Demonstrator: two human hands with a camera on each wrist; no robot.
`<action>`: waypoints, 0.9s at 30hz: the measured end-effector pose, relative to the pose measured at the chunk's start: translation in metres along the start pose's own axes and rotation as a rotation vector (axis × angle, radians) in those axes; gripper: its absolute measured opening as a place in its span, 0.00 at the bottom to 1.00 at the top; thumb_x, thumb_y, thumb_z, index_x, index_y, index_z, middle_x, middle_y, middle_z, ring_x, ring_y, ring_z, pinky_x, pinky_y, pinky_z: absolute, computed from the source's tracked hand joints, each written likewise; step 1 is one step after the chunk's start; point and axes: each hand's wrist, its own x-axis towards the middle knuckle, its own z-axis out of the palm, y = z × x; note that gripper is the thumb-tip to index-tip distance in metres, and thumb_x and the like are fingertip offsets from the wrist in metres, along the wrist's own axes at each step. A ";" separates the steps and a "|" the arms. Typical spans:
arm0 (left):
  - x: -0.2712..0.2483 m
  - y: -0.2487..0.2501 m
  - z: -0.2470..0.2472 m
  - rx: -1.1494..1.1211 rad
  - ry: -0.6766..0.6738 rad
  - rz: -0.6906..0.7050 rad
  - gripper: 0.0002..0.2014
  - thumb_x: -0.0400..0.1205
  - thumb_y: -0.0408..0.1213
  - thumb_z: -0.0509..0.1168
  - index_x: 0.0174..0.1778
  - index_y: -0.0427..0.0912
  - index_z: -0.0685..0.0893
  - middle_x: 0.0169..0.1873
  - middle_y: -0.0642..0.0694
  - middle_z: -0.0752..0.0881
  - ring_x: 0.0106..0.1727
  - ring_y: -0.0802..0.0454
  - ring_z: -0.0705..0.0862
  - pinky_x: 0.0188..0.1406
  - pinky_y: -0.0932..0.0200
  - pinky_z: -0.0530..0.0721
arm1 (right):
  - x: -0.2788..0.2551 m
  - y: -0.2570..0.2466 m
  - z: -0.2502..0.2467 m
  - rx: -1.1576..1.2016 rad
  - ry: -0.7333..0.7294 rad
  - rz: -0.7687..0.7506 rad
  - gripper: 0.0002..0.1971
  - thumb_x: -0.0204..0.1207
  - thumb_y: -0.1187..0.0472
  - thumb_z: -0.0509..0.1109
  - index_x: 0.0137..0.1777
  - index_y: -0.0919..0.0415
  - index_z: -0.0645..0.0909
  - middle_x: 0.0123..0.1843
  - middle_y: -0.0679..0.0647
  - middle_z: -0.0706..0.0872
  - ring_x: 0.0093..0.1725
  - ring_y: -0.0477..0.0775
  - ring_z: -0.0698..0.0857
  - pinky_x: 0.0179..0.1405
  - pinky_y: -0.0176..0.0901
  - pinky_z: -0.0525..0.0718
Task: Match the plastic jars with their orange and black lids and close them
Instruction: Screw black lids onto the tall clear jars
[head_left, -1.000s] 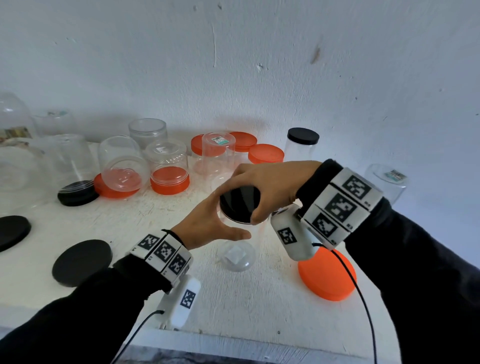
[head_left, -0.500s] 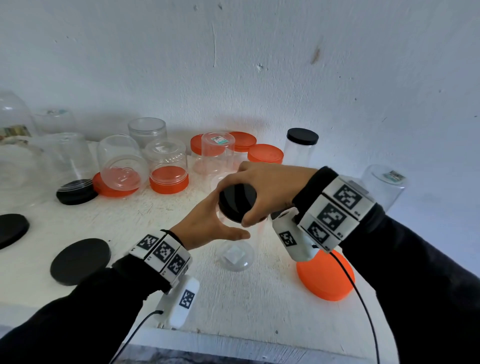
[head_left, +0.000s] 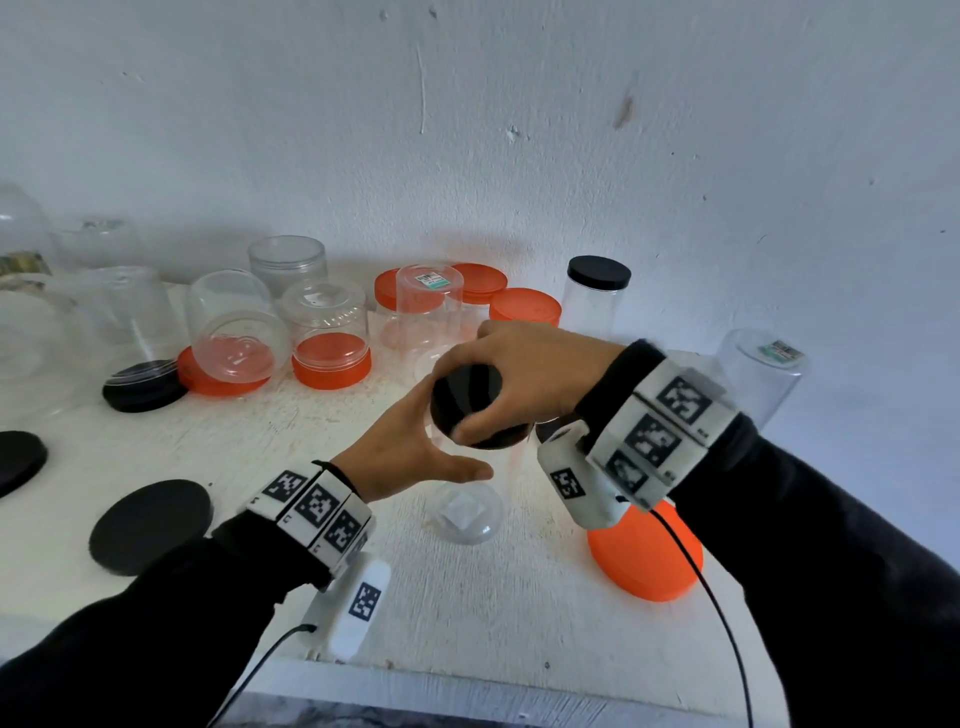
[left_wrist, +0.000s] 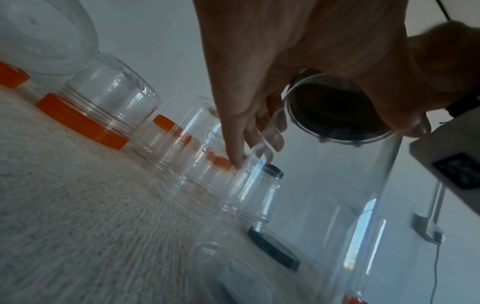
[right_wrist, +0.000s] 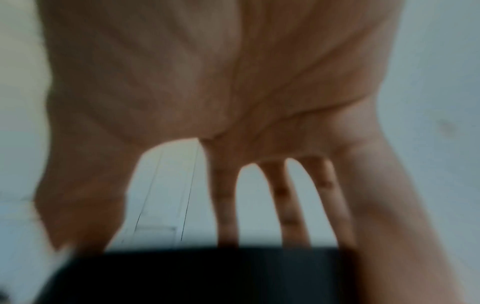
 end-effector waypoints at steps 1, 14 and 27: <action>0.000 -0.001 0.000 0.002 0.006 -0.011 0.43 0.56 0.45 0.82 0.65 0.57 0.69 0.58 0.59 0.81 0.60 0.66 0.79 0.57 0.70 0.77 | 0.001 -0.003 0.005 -0.083 0.086 0.041 0.28 0.68 0.37 0.70 0.67 0.45 0.75 0.52 0.48 0.75 0.55 0.52 0.77 0.47 0.41 0.77; -0.002 0.002 0.001 0.008 0.008 -0.030 0.43 0.51 0.55 0.79 0.62 0.60 0.70 0.57 0.60 0.81 0.60 0.67 0.79 0.55 0.70 0.76 | 0.004 -0.001 0.002 -0.120 0.090 0.004 0.29 0.66 0.36 0.71 0.65 0.46 0.74 0.43 0.44 0.72 0.52 0.51 0.78 0.48 0.43 0.79; -0.002 0.002 0.004 0.026 0.062 -0.030 0.39 0.60 0.39 0.82 0.64 0.52 0.70 0.56 0.56 0.82 0.58 0.62 0.80 0.54 0.66 0.76 | -0.001 -0.006 0.006 -0.072 0.173 0.020 0.28 0.67 0.38 0.72 0.62 0.54 0.80 0.38 0.43 0.74 0.44 0.48 0.78 0.34 0.33 0.74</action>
